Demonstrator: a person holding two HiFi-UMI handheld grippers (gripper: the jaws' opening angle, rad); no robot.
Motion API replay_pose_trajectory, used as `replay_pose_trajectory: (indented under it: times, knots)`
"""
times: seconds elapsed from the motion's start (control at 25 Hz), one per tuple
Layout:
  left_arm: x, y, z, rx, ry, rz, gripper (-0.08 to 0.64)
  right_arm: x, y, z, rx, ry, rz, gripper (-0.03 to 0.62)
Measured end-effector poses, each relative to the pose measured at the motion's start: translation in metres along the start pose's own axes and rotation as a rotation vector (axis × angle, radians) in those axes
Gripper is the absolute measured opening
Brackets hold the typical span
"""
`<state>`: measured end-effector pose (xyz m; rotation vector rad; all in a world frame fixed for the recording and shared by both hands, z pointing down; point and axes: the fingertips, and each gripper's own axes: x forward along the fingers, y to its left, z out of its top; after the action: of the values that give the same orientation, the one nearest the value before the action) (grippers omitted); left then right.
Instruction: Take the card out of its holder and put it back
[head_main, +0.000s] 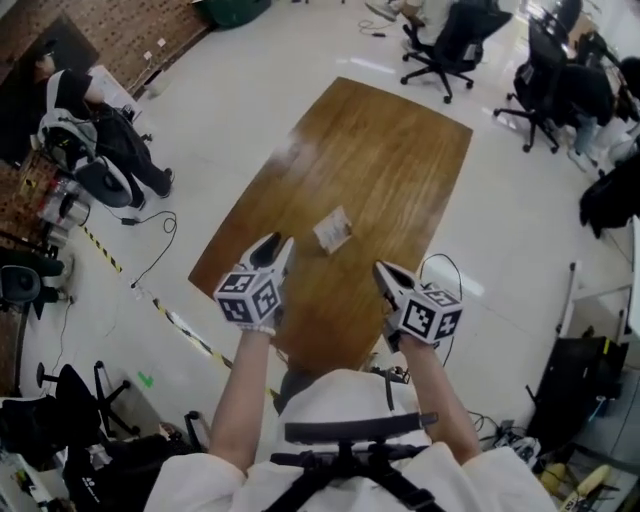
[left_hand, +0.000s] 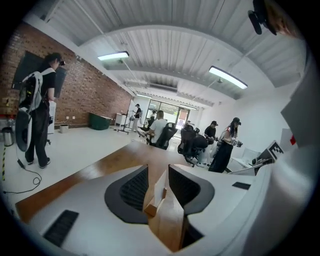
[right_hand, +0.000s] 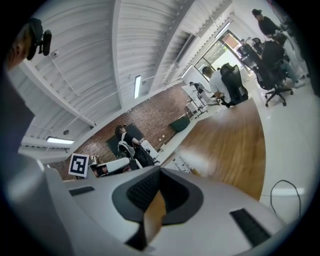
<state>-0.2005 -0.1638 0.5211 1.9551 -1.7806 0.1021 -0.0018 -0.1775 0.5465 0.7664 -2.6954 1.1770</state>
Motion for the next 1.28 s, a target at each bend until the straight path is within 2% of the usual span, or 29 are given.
replay_pose_trajectory:
  times: [0.08, 0.24, 0.36, 0.52, 0.64, 0.92, 1.12, 1.28]
  knots:
    - [-0.022, -0.01, -0.004, -0.023, -0.034, 0.028, 0.105, -0.007, 0.005, 0.003, -0.03, 0.017, 0.031, 0.003]
    - [-0.058, -0.035, -0.023, -0.078, -0.08, 0.086, 0.0, -0.021, 0.014, 0.003, -0.076, 0.055, 0.085, 0.003]
    - [-0.077, -0.058, -0.044, -0.121, -0.063, 0.111, 0.0, -0.03, 0.025, 0.001, -0.102, 0.087, 0.116, 0.003]
    - [-0.094, -0.09, -0.073, -0.175, -0.035, 0.074, 0.0, -0.033, 0.035, -0.015, -0.118, 0.127, 0.132, 0.003]
    - [-0.1, -0.098, -0.088, -0.193, -0.002, 0.062, 0.0, -0.033, 0.047, -0.028, -0.103, 0.135, 0.138, 0.003]
    - [-0.106, -0.108, -0.095, -0.124, 0.074, -0.011, 0.0, -0.039, 0.063, -0.065, -0.135, 0.129, 0.081, 0.003]
    - [-0.102, -0.099, -0.093, -0.116, 0.099, -0.057, 0.0, -0.037, 0.067, -0.063, -0.142, 0.079, 0.019, 0.003]
    - [-0.103, -0.097, -0.086, -0.125, 0.094, -0.081, 0.0, -0.045, 0.059, -0.043, -0.125, 0.015, -0.043, 0.003]
